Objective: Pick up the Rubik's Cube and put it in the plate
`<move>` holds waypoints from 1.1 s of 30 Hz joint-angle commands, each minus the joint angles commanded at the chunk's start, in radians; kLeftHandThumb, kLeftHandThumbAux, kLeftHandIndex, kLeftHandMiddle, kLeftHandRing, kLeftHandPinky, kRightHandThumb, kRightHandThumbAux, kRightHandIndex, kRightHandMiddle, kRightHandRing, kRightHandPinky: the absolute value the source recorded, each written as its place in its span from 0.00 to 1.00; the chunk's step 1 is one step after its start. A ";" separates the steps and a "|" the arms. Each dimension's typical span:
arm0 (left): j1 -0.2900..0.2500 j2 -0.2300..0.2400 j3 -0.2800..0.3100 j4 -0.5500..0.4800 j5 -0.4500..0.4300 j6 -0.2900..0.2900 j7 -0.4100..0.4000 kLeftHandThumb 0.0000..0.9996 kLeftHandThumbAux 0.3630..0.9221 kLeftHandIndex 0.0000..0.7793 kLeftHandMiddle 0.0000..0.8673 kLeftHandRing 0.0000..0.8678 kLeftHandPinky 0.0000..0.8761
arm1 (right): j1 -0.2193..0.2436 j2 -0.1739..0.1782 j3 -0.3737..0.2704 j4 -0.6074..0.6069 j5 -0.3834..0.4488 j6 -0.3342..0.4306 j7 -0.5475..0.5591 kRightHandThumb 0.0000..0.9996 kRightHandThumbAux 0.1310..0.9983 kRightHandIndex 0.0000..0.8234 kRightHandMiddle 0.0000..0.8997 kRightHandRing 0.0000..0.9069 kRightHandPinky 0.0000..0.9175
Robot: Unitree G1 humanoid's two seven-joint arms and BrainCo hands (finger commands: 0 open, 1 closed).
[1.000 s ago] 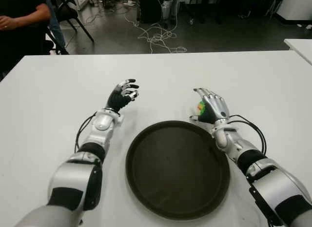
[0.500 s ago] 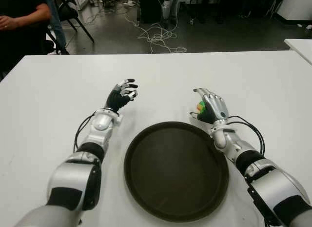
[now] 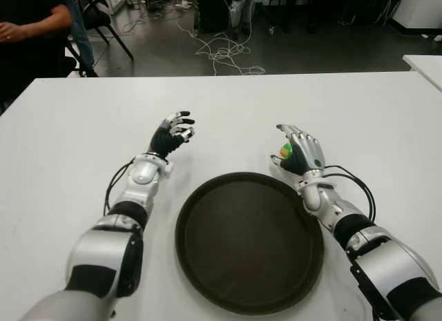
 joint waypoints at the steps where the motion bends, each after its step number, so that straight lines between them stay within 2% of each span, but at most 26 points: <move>1: 0.000 0.001 -0.001 0.000 0.001 0.000 0.000 0.21 0.59 0.24 0.31 0.38 0.43 | 0.001 -0.001 -0.002 -0.001 0.002 -0.004 -0.001 0.25 0.82 0.24 0.30 0.31 0.33; 9: 0.002 0.005 -0.007 0.000 0.010 -0.005 0.005 0.20 0.60 0.24 0.32 0.37 0.43 | 0.001 -0.014 -0.016 -0.001 0.020 -0.037 0.001 0.24 0.82 0.25 0.32 0.33 0.34; 20: 0.004 0.006 -0.007 -0.002 0.009 -0.013 0.007 0.24 0.65 0.25 0.33 0.38 0.43 | -0.008 -0.028 -0.023 -0.010 0.032 -0.045 0.045 0.18 0.81 0.21 0.28 0.28 0.28; 24: 0.003 0.004 -0.003 -0.001 0.004 -0.009 0.006 0.24 0.65 0.25 0.32 0.38 0.42 | -0.010 -0.036 -0.024 -0.027 0.031 -0.017 0.075 0.12 0.79 0.16 0.23 0.22 0.19; 33: 0.002 0.007 -0.003 0.000 0.005 -0.008 0.000 0.24 0.61 0.24 0.32 0.38 0.43 | -0.025 -0.064 -0.015 -0.039 0.024 0.016 0.168 0.06 0.78 0.10 0.15 0.14 0.11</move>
